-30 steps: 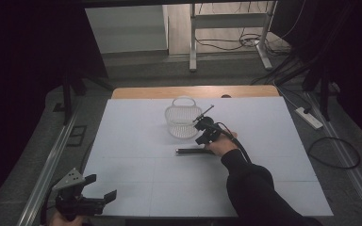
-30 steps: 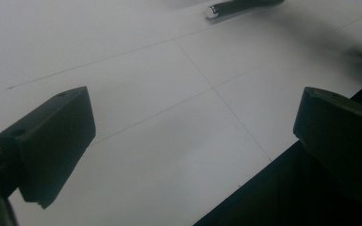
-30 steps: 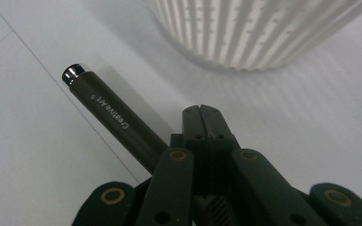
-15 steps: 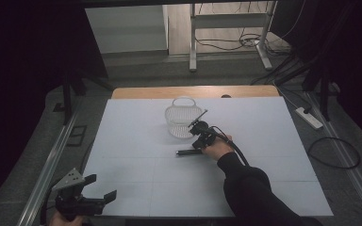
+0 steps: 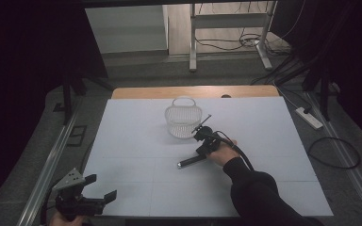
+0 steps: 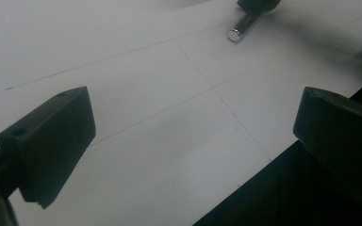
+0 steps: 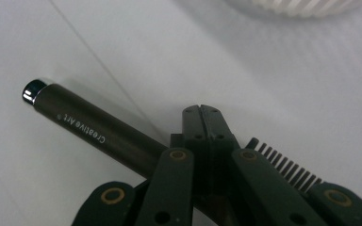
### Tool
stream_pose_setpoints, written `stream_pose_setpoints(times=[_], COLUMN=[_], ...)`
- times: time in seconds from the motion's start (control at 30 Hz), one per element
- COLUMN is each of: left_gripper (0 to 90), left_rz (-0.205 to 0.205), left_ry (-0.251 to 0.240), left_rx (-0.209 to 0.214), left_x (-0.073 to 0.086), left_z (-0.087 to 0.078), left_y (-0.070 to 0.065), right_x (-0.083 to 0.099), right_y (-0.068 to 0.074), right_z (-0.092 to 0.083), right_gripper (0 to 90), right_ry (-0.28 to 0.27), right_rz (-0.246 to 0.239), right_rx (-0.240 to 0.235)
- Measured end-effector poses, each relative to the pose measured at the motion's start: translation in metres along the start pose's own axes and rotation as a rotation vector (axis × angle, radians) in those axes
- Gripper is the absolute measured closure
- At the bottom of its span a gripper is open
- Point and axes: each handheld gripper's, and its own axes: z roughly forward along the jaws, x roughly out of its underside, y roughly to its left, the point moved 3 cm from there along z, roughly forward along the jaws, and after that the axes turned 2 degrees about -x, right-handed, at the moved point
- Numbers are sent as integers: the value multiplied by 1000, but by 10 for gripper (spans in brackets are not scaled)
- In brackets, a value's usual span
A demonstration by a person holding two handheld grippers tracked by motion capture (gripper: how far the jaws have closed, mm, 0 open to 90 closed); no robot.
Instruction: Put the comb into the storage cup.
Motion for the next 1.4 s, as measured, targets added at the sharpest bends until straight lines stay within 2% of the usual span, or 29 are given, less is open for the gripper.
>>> stream_pose_setpoints(times=[0.47,0.5,0.67,1.03,1.1,1.4], left_gripper=[5,4,5,5,5,5], left_rz=[0,0,0,-1,-1,-3], left_ry=[0,-1,1,1,1,2], left_rx=[0,-1,-1,-3,-3,-3], left_x=[0,0,0,0,0,0], left_z=[0,0,0,0,0,0], left_y=[0,0,0,0,0,0], right_x=[21,25,38,68,78,102], right_y=[29,35,43,52,53,45], right_z=[-5,-7,-12,-23,-28,-40], right_gripper=[892,891,892,892,892,892], right_ry=[28,34,46,65,70,76], right_rz=[-57,-71,-92,-109,-105,-84], right_rx=[-53,-61,-70,-103,-109,-103])
